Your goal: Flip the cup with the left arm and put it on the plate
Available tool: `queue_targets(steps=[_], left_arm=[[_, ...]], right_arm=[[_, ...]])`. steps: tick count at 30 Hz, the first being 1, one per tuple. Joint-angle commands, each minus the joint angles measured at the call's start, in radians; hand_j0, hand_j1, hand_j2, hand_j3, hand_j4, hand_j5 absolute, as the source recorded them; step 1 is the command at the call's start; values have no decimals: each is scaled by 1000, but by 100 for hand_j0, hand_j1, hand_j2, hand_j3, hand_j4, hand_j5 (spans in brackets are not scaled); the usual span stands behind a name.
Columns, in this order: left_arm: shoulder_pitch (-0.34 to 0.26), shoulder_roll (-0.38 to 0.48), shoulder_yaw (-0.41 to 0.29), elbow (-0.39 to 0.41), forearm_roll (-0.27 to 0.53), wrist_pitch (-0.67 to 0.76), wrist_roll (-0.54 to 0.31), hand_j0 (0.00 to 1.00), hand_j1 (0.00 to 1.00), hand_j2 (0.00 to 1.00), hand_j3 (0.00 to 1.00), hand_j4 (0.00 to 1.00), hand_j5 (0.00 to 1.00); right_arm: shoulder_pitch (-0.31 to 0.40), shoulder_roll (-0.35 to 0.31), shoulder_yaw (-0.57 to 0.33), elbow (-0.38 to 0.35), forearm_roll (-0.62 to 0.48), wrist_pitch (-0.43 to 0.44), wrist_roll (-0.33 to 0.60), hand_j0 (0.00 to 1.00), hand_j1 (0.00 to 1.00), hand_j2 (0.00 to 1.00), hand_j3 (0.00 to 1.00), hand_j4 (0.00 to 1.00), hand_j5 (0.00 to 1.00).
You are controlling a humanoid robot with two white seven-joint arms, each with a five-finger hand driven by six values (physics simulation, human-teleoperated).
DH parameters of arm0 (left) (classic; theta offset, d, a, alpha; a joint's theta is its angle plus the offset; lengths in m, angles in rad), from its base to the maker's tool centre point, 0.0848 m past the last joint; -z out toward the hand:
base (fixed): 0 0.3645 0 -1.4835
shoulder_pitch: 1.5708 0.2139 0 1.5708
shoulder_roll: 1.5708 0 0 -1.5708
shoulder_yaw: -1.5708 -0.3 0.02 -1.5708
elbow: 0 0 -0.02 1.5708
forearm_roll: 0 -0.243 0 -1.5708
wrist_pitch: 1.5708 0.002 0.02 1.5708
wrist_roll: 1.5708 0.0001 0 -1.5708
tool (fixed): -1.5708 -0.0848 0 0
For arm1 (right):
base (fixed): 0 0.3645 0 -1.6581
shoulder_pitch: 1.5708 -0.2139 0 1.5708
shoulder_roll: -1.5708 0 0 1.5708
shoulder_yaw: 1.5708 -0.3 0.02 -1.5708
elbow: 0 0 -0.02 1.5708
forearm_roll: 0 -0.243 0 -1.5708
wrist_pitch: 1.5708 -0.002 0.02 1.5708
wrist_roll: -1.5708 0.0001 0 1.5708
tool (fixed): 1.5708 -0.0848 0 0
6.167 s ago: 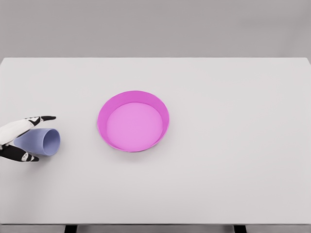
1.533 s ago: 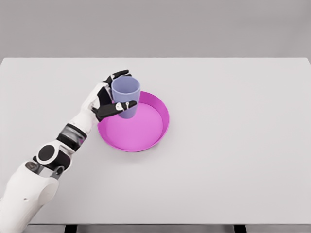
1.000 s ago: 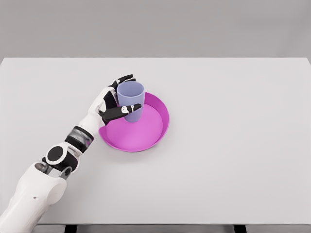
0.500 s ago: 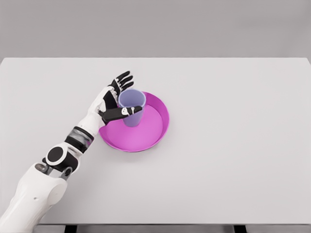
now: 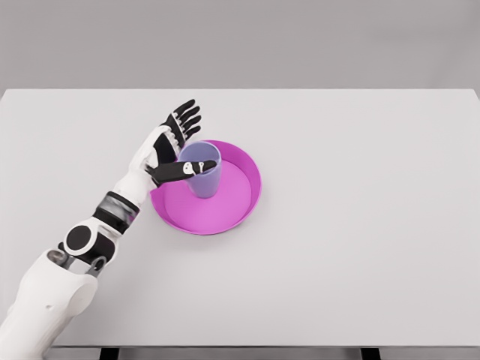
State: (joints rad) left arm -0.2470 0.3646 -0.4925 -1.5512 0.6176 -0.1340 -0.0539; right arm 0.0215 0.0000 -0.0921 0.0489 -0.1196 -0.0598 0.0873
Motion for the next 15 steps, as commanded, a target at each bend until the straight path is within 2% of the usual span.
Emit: queue_targets(steps=[1,15], left_arm=[[0,8,0,-4,-12,-1,0,100,100,100,100,100,100],[2,54,20,-35,-19,-2,0,100,100,100,100,100,100]], right_arm=[[0,0,0,0,0,0,0,100,100,100,100,100,100],[0,0,0,0,0,0,0,100,100,100,100,100,100]])
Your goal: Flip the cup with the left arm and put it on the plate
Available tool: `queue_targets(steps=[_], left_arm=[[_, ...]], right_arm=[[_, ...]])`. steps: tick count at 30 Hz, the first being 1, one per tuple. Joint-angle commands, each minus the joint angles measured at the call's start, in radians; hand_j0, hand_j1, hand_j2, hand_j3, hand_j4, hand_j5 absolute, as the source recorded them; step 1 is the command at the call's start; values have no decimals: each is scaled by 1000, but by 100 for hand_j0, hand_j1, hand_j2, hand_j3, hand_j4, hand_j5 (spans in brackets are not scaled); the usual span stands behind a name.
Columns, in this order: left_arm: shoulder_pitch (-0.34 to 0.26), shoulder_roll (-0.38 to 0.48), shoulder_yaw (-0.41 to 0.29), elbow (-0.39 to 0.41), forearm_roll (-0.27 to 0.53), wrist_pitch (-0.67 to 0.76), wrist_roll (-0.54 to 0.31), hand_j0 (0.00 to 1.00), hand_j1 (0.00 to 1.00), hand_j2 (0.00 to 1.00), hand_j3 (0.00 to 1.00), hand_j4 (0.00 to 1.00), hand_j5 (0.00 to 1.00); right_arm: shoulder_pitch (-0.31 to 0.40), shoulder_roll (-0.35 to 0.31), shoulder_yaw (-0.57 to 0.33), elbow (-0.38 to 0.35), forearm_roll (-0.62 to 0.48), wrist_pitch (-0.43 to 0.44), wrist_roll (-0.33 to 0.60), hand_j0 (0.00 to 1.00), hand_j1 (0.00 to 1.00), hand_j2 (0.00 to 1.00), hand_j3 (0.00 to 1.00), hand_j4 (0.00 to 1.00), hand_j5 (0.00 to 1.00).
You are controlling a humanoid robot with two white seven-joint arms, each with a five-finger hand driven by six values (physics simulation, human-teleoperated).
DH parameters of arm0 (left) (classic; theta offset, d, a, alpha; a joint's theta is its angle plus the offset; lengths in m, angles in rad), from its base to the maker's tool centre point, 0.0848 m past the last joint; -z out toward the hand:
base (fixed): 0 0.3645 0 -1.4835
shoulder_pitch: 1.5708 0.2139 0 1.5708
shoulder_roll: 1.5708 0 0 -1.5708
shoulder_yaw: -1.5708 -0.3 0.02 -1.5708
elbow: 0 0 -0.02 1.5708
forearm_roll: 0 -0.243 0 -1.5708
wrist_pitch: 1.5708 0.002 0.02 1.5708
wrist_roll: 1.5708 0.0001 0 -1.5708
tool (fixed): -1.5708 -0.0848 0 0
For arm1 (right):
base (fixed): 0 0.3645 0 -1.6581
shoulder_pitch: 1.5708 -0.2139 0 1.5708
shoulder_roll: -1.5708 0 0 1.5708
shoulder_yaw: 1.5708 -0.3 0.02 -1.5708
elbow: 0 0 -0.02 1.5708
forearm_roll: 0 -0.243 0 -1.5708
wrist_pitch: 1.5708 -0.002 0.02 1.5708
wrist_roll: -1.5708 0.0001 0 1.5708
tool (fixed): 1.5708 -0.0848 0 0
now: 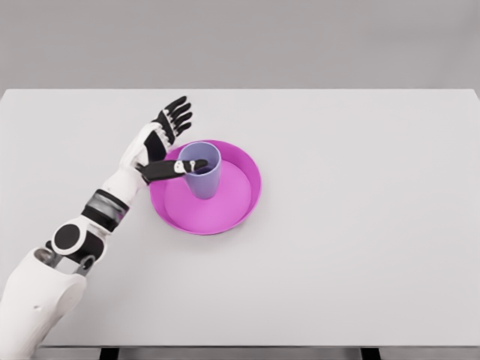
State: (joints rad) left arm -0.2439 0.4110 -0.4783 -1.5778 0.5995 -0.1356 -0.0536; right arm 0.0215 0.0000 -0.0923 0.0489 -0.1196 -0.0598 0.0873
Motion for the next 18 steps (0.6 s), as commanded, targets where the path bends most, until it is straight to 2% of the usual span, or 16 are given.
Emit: queue_targets(steps=[1,4,6,8,9,10,13,18], left_arm=[[0,26,9,-16,-1,-1,0,100,100,100,100,100,100],[0,83,32,-34,-4,-24,0,100,100,100,100,100,100],[-2,158,47,-34,-95,-65,0,100,100,100,100,100,100],[0,251,66,-31,-251,-104,0,100,100,100,100,100,100],[-2,279,66,-31,-270,-114,0,100,100,100,100,100,100],[0,348,63,-34,-293,-163,0,100,100,100,100,100,100],[11,457,60,-33,-303,-213,0,100,100,100,100,100,100],[17,508,64,-34,-328,-234,1,100,100,100,100,100,100]], right_arm=[[0,0,0,0,0,0,0,100,100,100,100,100,100],[0,0,0,0,0,0,0,100,100,100,100,100,100],[0,0,-1,0,0,0,0,100,100,100,100,100,100],[0,0,0,0,0,0,0,100,100,100,100,100,100],[0,0,0,0,0,0,0,100,100,100,100,100,100],[0,0,0,0,0,0,0,100,100,100,100,100,100],[0,0,0,0,0,0,0,100,100,100,100,100,100],[0,0,0,0,0,0,0,100,100,100,100,100,100]])
